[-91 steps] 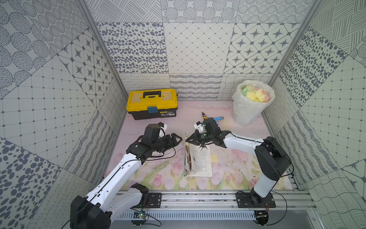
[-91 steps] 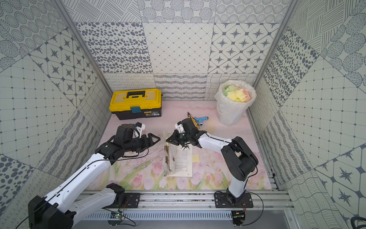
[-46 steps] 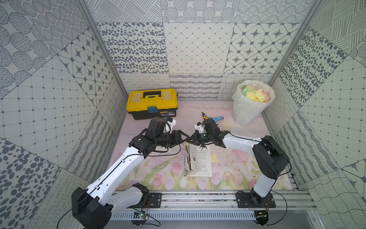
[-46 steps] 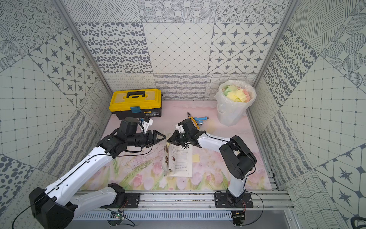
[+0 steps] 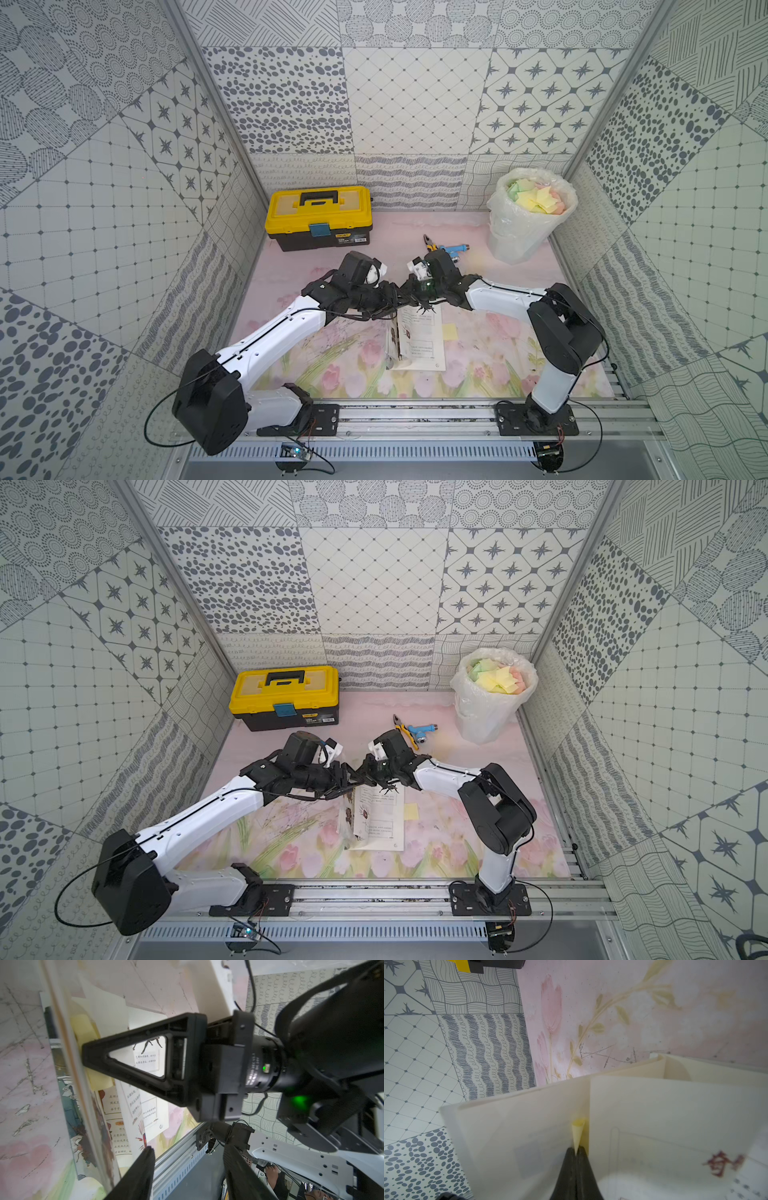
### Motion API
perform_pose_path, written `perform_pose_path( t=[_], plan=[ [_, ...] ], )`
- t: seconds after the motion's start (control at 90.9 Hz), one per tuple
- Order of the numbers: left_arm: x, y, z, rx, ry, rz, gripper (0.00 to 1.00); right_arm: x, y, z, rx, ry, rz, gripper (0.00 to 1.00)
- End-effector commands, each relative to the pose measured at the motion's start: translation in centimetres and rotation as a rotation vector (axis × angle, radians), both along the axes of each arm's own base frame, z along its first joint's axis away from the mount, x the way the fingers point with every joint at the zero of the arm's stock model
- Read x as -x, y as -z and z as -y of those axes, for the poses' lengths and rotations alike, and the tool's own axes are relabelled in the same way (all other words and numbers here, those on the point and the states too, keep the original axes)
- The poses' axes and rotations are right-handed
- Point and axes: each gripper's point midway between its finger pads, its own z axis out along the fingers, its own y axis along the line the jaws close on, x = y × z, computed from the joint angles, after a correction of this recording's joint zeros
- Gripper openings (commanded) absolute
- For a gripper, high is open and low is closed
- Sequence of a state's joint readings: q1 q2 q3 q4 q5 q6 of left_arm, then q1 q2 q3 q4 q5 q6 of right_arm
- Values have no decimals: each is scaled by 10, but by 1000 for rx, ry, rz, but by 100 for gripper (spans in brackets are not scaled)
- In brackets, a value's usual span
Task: Peel off the used sticky note
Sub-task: Open the book at the center of the board.
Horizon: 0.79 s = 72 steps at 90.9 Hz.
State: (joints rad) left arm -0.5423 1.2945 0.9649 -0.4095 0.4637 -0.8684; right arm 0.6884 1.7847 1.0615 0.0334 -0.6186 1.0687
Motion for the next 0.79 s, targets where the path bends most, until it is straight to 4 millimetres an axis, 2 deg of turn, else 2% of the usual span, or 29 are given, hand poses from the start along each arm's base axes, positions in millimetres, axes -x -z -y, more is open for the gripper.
perform_pose_path(
  t=[0.0, 0.308, 0.605, 0.704, 0.781],
  plan=[
    [2, 28, -16, -109, -54, -40, 57, -6, -8, 2, -6, 13, 40, 0],
    [14, 66, -65, -381, -102, -65, 57, -10, -12, 27, 14, 60, 55, 0],
    [18, 117, -77, -507, -100, -161, 56, -10, -9, 69, 54, 125, 63, 0],
    [16, 129, -85, -562, -106, -168, 56, -9, -5, 82, 68, 144, 62, 0],
    [13, 137, -83, -567, -102, -174, 56, -8, -1, 91, 79, 153, 58, 0]
  ],
)
